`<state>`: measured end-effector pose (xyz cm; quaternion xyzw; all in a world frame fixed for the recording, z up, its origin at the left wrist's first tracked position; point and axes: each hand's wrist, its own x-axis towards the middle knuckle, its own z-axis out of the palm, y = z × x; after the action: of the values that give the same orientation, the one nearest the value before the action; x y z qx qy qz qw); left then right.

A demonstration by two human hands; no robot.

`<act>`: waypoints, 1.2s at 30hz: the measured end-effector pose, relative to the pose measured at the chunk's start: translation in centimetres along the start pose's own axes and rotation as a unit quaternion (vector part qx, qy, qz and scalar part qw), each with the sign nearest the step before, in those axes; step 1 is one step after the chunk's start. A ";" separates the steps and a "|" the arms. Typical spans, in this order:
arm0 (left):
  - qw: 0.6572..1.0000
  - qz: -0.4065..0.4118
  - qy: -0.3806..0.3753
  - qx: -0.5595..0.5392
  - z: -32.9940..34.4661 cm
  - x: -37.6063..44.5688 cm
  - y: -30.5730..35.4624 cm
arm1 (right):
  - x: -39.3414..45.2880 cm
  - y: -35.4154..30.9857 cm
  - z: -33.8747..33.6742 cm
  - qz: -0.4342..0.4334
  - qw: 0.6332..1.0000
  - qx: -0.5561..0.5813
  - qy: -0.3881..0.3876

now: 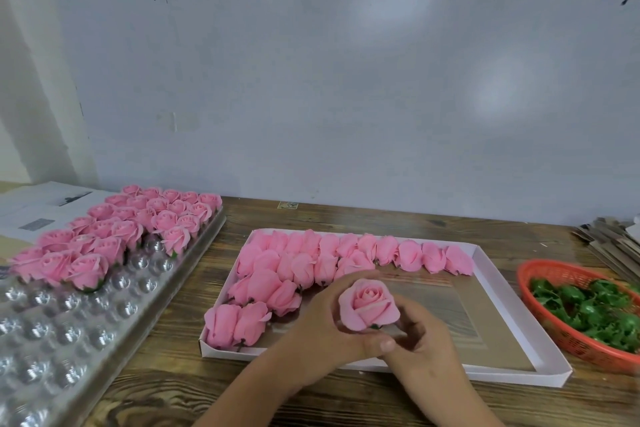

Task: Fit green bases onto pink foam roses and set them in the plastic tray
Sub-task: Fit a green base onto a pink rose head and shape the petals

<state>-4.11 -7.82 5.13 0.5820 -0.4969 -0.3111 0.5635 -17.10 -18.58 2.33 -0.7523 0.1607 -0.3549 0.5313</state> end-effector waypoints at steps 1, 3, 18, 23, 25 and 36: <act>1.000 -0.003 -0.004 -0.009 -0.1 0.0 0.0 | 0.0 0.0 -0.1 0.002 1.000 0.003 0.003; 1.000 -0.002 -0.002 -0.004 0.0 0.1 0.0 | 0.1 0.2 -0.3 0.011 1.000 -0.003 0.018; 0.992 0.025 0.117 0.040 -1.3 0.4 -0.4 | 0.0 0.7 0.0 -0.032 0.989 -0.136 0.044; 0.967 0.009 0.245 0.065 -5.2 0.4 0.4 | -0.1 1.2 -0.3 -0.038 0.988 -0.140 0.050; 0.954 -0.013 0.285 0.089 -7.8 0.2 0.9 | 0.0 1.3 -0.4 -0.043 0.987 -0.145 0.046; 0.837 -0.167 0.449 0.265 -25.2 -2.6 -1.4 | 0.1 2.2 -0.6 -0.069 0.983 -0.169 0.031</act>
<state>18.61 3.21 7.60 0.8589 -0.1479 0.0384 0.4889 -17.13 -19.93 0.48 -0.8292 0.1820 -0.3816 0.3657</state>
